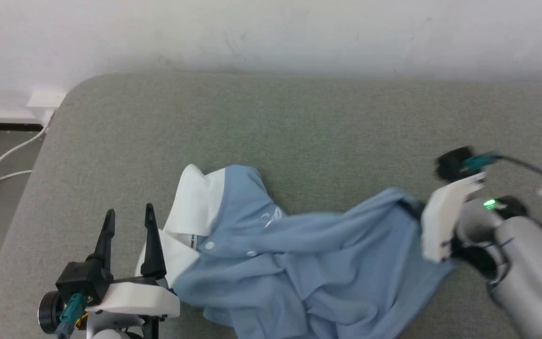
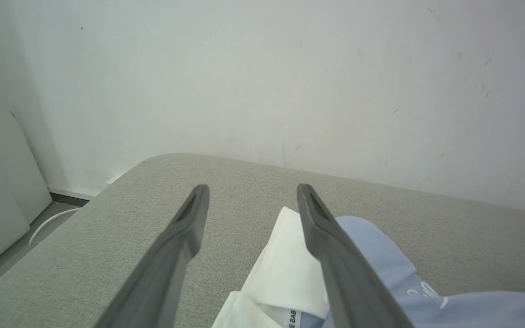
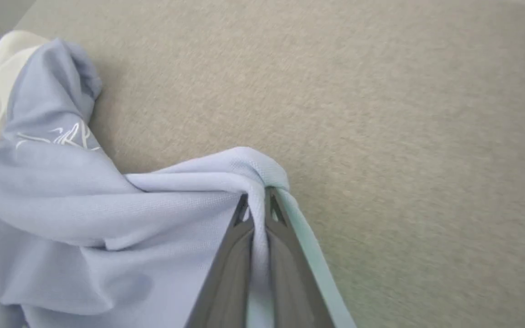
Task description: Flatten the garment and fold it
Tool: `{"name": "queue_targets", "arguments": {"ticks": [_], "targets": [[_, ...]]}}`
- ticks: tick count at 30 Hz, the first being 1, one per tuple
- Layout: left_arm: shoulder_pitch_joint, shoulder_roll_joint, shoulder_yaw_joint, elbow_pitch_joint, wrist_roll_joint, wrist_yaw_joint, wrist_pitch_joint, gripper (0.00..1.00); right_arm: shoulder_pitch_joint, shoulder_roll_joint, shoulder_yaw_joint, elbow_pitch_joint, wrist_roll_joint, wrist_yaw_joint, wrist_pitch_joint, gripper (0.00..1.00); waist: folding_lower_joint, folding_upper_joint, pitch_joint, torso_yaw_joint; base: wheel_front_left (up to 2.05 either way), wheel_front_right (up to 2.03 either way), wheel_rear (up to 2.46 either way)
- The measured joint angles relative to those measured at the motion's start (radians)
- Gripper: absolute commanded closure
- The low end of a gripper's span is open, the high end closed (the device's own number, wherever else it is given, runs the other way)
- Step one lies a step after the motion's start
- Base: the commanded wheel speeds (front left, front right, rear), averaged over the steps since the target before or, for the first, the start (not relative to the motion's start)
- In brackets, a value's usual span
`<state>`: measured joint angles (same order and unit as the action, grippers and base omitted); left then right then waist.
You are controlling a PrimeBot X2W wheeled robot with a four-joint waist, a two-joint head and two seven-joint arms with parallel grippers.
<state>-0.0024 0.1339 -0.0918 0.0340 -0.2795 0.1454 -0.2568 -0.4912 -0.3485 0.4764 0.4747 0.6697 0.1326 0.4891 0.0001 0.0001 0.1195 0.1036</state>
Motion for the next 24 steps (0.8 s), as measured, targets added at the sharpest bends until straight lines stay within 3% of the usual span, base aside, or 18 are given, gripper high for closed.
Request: {"name": "queue_targets", "arguments": {"ticks": [5,10,15,19,20,21,24], "targets": [[0.000,-0.015,0.019,0.002,0.018,-0.014,0.000,0.00,0.048,-0.035,-0.236,0.007,-0.035,0.000,-0.110,1.00,0.0000,0.0000,-0.009,-0.024,0.00,0.00,0.00],[0.002,-0.031,0.030,0.006,0.027,-0.027,0.000,0.00,0.260,-0.039,-0.530,0.003,-0.099,0.000,-0.139,1.00,0.0000,0.0000,-0.018,-0.041,0.00,0.00,0.00],[0.015,-0.038,0.043,0.013,0.034,-0.041,0.000,0.00,0.504,0.059,-0.840,-0.102,-0.199,0.000,-0.101,1.00,-0.0002,0.0000,-0.020,-0.048,0.00,0.00,0.00],[0.017,-0.043,0.050,0.020,0.042,-0.049,0.000,0.00,0.617,0.187,-0.949,-0.238,-0.283,-0.001,-0.004,1.00,-0.0002,0.0000,-0.017,-0.050,0.00,0.00,0.00],[0.017,-0.044,0.052,0.022,0.044,-0.050,0.000,0.00,0.628,0.213,-0.952,-0.275,-0.294,-0.001,0.014,0.63,-0.0002,0.0000,-0.017,-0.051,0.00,0.00,0.00],[0.017,-0.045,0.053,0.025,0.044,-0.056,0.000,0.00,0.634,0.235,-0.950,-0.310,-0.300,-0.001,0.024,0.00,-0.0002,0.0000,-0.017,-0.052,0.00,0.00,0.00],[0.017,-0.048,0.057,0.035,0.050,-0.059,0.000,0.00,0.629,0.260,-0.927,-0.404,-0.324,-0.001,0.014,0.00,-0.0002,0.0000,-0.022,-0.053,0.00,0.00,0.00]]}}
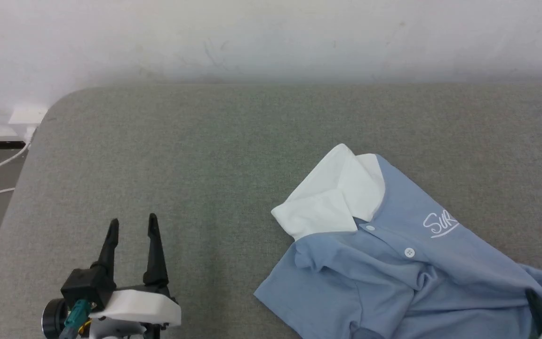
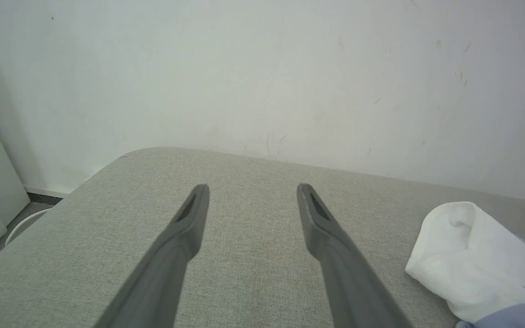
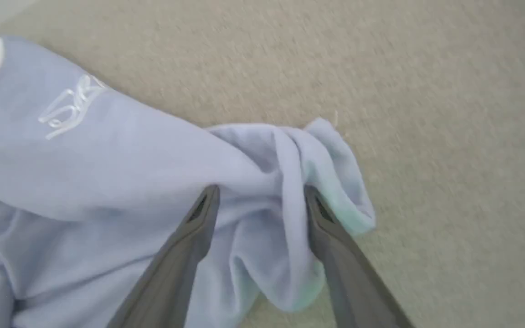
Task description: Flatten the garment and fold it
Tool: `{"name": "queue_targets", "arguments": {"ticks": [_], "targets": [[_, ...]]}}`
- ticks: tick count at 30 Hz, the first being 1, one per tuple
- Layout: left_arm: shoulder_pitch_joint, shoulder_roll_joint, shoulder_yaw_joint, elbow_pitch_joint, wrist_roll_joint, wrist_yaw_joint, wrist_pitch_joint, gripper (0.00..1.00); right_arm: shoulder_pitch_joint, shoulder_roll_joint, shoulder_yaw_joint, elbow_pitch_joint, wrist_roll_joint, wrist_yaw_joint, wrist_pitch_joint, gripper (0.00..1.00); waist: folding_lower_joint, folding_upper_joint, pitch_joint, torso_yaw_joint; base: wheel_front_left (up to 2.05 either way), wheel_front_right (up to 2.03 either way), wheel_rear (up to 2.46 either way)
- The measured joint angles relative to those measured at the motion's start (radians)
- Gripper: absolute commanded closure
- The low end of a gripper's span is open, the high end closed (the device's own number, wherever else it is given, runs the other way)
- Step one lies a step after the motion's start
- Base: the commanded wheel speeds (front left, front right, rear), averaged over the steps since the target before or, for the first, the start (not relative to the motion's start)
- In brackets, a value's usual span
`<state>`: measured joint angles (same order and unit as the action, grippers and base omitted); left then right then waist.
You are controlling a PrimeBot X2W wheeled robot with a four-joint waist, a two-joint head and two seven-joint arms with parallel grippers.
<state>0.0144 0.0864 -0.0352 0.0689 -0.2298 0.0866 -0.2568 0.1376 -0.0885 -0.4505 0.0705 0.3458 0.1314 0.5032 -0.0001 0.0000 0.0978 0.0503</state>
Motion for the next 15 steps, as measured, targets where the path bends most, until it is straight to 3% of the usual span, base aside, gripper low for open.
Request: {"name": "queue_targets", "arguments": {"ticks": [7,15], "targets": [[0.000,-0.008,-0.001,0.013,0.005,-0.016,0.000,0.00,-0.130,-0.007,0.113,-0.027,-0.030,0.000,-0.058,0.00,0.0000,0.0000,-0.009,0.012,0.00,0.00,0.00],[-0.018,-0.018,-0.007,0.012,0.012,-0.033,0.000,0.00,-0.400,-0.120,0.309,0.198,0.007,0.000,0.049,0.00,0.0001,0.0000,0.028,0.033,0.00,0.00,0.00]]}}
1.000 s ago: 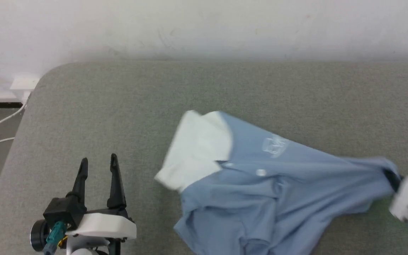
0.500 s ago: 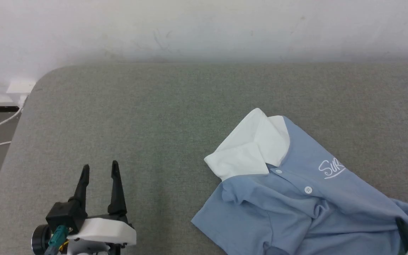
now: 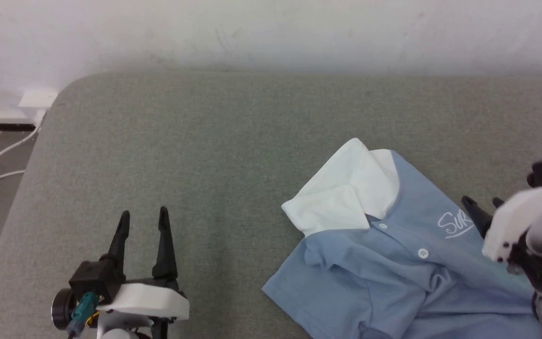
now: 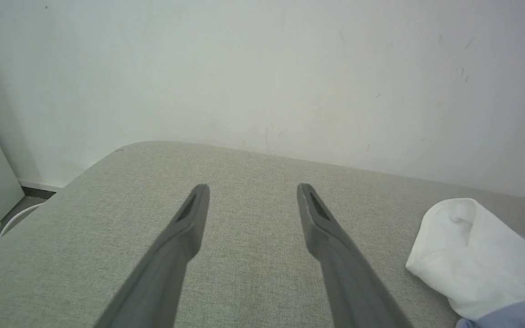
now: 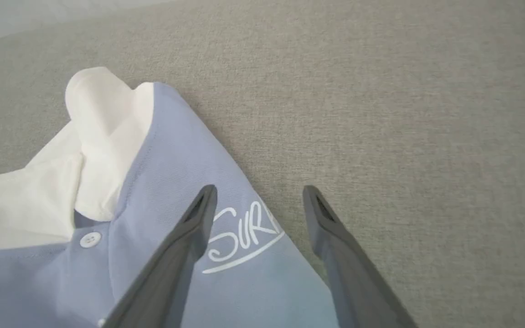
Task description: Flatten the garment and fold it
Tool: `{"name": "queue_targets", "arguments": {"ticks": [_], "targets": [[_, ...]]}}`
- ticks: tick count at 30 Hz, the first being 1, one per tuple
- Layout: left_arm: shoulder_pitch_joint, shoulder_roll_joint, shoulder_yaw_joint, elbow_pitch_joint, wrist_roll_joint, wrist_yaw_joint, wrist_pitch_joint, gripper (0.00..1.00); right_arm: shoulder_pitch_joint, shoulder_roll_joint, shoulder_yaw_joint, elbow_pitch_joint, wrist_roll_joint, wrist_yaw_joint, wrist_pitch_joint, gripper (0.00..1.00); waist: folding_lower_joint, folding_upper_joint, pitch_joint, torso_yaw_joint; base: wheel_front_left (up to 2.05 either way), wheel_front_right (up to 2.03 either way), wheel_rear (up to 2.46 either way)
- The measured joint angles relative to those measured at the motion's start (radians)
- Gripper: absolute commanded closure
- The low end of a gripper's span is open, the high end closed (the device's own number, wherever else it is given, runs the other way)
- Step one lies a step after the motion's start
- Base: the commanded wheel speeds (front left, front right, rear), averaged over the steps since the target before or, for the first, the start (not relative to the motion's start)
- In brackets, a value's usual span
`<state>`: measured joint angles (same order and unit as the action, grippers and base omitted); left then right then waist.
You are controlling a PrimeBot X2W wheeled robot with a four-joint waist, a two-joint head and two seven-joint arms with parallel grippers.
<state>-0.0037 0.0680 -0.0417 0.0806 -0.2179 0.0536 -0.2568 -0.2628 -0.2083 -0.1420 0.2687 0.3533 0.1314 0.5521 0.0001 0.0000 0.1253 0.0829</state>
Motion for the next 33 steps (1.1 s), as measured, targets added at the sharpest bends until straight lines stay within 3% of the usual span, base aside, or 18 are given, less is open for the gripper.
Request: {"name": "queue_targets", "arguments": {"ticks": [8,14,15,16,18,24,29,33], "targets": [[-0.049,-0.008,-0.022,-0.008,0.007,-0.010,0.000,0.00,-0.209,-0.084,0.156,0.216,0.056,0.000,0.160,0.00,0.0001,0.0000,0.057,0.045,0.00,0.00,0.00],[-0.070,-0.012,-0.036,-0.007,0.007,-0.010,0.000,0.00,-0.295,-0.106,0.177,0.356,0.061,0.002,0.233,0.00,-0.0001,0.0000,0.102,0.071,0.00,0.00,0.00],[-0.072,-0.012,-0.037,-0.006,0.007,-0.010,0.000,0.00,-0.308,-0.106,0.173,0.370,0.071,0.001,0.251,0.10,-0.0001,0.0000,0.107,0.075,0.00,0.00,0.00],[-0.072,-0.012,-0.037,-0.005,0.007,-0.010,0.000,0.00,-0.316,-0.109,0.173,0.379,0.076,0.001,0.265,0.60,-0.0001,0.0000,0.110,0.079,0.00,0.00,0.00],[-0.072,-0.012,-0.037,-0.005,0.008,-0.010,0.000,0.00,-0.329,-0.114,0.174,0.393,0.091,0.001,0.290,1.00,-0.0001,0.0000,0.116,0.084,0.00,0.00,0.00],[-0.075,-0.013,-0.035,0.001,0.009,-0.010,0.000,0.00,-0.332,-0.115,0.215,0.398,0.156,0.000,0.304,1.00,0.0000,0.0000,0.098,0.080,0.00,0.00,0.00],[-0.075,-0.013,-0.033,0.008,0.009,-0.010,0.000,0.00,-0.320,-0.141,0.280,0.328,0.161,0.000,0.102,1.00,0.0000,0.0000,0.067,0.071,0.00,0.00,0.00],[-0.070,-0.014,-0.031,0.009,0.010,-0.009,0.000,0.00,-0.326,-0.199,0.350,0.215,0.122,0.000,-0.021,1.00,0.0000,0.0000,0.037,0.061,0.00,0.00,0.00]]}}
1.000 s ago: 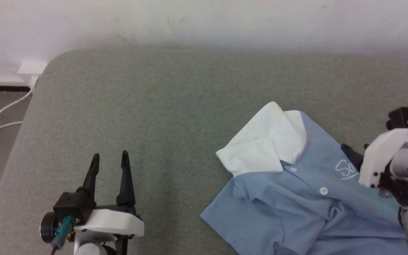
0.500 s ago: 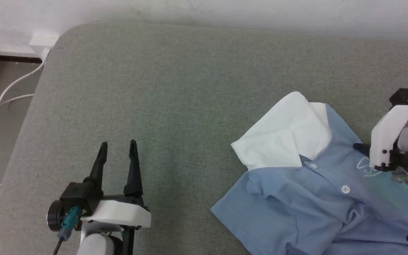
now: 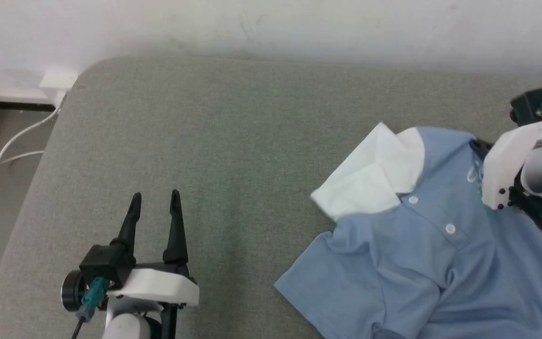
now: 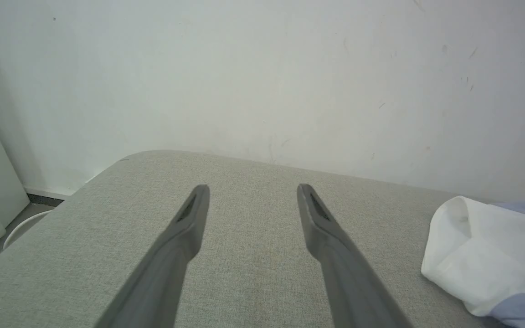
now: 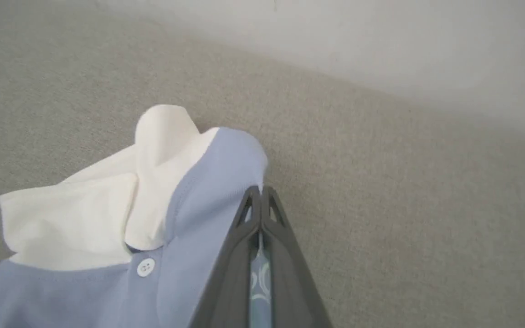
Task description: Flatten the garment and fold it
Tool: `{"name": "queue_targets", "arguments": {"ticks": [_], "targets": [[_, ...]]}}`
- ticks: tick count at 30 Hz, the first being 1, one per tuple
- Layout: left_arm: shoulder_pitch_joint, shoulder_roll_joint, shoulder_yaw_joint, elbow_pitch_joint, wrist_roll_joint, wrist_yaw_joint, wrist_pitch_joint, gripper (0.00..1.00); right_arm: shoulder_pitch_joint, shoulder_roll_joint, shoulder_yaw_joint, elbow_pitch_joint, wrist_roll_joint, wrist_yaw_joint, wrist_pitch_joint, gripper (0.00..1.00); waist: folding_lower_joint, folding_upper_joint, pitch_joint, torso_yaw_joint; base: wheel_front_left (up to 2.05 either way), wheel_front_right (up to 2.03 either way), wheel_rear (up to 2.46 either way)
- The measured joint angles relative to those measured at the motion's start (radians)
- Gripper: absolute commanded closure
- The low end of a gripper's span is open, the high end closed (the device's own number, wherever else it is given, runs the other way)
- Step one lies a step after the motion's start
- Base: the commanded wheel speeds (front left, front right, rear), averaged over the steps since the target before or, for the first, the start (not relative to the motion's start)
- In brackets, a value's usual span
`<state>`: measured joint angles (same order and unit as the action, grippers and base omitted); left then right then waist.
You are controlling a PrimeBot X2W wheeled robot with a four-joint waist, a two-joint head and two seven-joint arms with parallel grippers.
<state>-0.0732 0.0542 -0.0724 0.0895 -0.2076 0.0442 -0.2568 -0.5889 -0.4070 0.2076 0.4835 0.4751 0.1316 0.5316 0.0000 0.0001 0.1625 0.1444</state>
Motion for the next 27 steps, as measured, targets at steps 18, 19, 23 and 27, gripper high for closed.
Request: {"name": "queue_targets", "arguments": {"ticks": [18,19,23,27], "targets": [[0.050,-0.002,0.017,-0.003,0.012,0.001,0.000,0.00,0.696,0.042,0.171,-0.638,-0.061,0.000,0.205,0.56,-0.0002,0.0000,-0.056,-0.094,0.00,0.00,0.00],[0.050,-0.002,0.017,-0.002,0.015,0.001,0.000,0.00,0.716,0.053,0.161,-0.639,-0.063,0.000,0.202,0.00,-0.0001,0.0000,-0.055,-0.095,0.00,0.00,0.00],[0.050,-0.002,0.015,0.001,0.016,-0.001,0.000,0.00,0.747,0.107,0.094,-0.673,-0.070,0.000,0.118,0.00,-0.0001,0.0000,-0.053,-0.091,0.00,0.00,0.00],[0.049,-0.002,0.016,0.003,0.016,-0.001,0.000,0.00,0.750,0.154,0.034,-0.734,-0.045,0.000,0.032,0.00,-0.0001,0.0000,-0.055,-0.082,0.00,0.00,0.00]]}}
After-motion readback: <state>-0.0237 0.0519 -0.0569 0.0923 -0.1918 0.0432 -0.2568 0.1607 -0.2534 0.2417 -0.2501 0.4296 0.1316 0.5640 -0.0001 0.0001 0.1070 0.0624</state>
